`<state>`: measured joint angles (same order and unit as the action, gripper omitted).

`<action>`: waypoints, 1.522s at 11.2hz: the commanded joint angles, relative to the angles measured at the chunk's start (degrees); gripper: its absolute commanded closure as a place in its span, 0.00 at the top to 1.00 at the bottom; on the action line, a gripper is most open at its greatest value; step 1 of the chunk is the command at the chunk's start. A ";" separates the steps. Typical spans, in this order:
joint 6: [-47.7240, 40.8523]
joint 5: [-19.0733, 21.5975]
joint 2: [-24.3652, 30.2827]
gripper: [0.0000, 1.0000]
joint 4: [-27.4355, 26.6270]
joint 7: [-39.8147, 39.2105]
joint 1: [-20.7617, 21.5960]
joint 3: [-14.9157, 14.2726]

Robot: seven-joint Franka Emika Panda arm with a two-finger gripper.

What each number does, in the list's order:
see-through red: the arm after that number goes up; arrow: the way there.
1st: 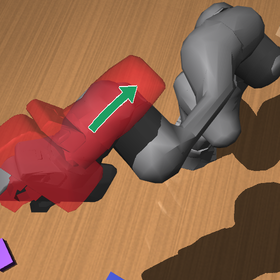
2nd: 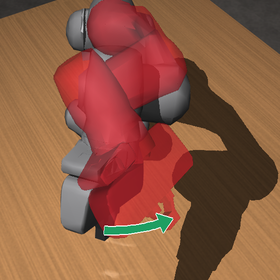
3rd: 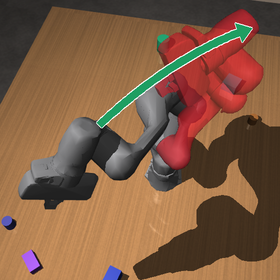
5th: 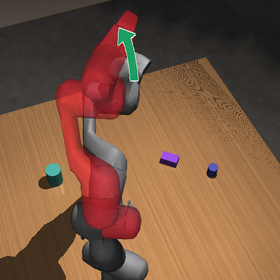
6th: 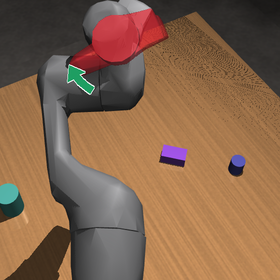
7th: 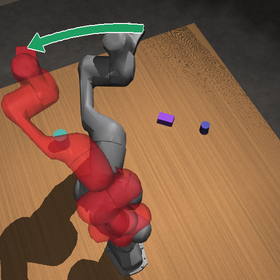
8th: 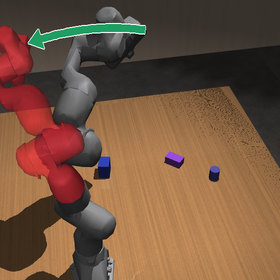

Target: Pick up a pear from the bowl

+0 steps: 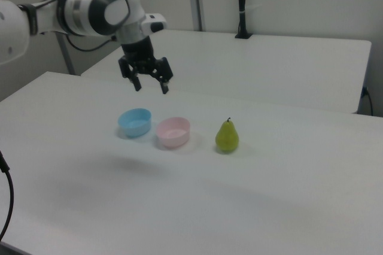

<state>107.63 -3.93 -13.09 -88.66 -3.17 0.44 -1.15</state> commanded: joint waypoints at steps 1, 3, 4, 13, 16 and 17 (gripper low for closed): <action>-7.77 -0.12 5.61 1.00 -2.22 0.79 2.63 -0.78; -11.73 -0.12 7.89 1.00 -2.31 3.58 4.12 -1.92; -13.22 -0.12 8.69 1.00 -2.31 4.91 6.48 -4.54; -14.47 0.06 11.07 1.00 -3.10 5.19 8.53 -8.35; -14.29 0.06 11.16 1.00 -3.10 5.19 5.81 -5.80; -14.38 0.06 11.16 1.00 -3.10 5.19 6.15 -5.80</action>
